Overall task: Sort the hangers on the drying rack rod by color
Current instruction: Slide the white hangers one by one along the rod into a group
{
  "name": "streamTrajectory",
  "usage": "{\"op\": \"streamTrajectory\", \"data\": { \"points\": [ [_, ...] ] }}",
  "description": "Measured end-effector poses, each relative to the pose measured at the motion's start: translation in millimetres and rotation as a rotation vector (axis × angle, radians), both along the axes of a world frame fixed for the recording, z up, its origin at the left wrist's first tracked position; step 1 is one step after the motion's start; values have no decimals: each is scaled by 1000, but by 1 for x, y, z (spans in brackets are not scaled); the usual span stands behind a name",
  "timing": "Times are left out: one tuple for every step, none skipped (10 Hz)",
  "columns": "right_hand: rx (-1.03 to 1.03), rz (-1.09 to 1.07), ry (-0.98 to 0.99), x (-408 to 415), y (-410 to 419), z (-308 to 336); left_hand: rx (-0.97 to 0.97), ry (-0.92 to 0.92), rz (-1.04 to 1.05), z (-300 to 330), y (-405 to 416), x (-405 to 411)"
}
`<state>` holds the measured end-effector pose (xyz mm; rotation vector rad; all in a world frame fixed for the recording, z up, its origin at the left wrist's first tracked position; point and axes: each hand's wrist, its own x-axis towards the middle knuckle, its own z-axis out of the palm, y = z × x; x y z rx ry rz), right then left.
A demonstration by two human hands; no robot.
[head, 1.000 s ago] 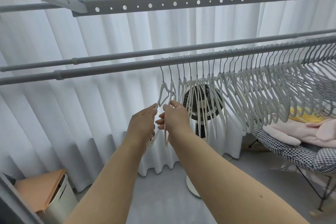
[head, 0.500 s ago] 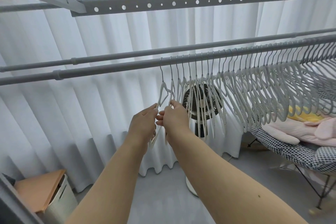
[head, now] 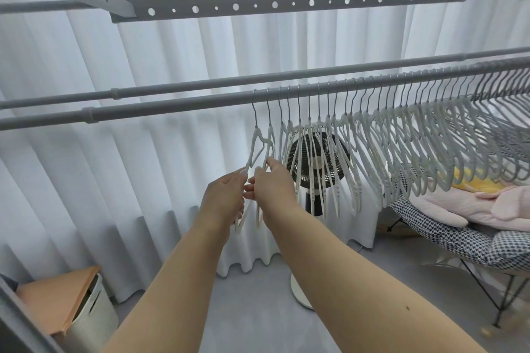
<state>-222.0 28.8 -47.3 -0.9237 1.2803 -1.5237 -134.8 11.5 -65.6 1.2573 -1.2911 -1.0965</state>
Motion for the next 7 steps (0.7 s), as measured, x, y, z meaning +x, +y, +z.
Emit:
{"op": "streamTrajectory", "data": {
  "points": [
    [8,-11,81,4,-2,-1,-3,-10,-2,1,2,1],
    [31,-2,204,8,0,-1,-1,-16,-6,1,4,2],
    [48,9,277,6,5,0,-25,-44,-12,2,5,2],
    [37,32,341,1,7,1,-50,-59,-10,1,4,3],
    [10,48,345,-2,11,2,-72,-71,-27,0,5,4],
    [-14,40,337,-4,11,0,-83,-86,-40,-1,5,4],
    [-20,10,357,-8,15,1,-80,-80,-26,-2,4,4]
  ]
}}
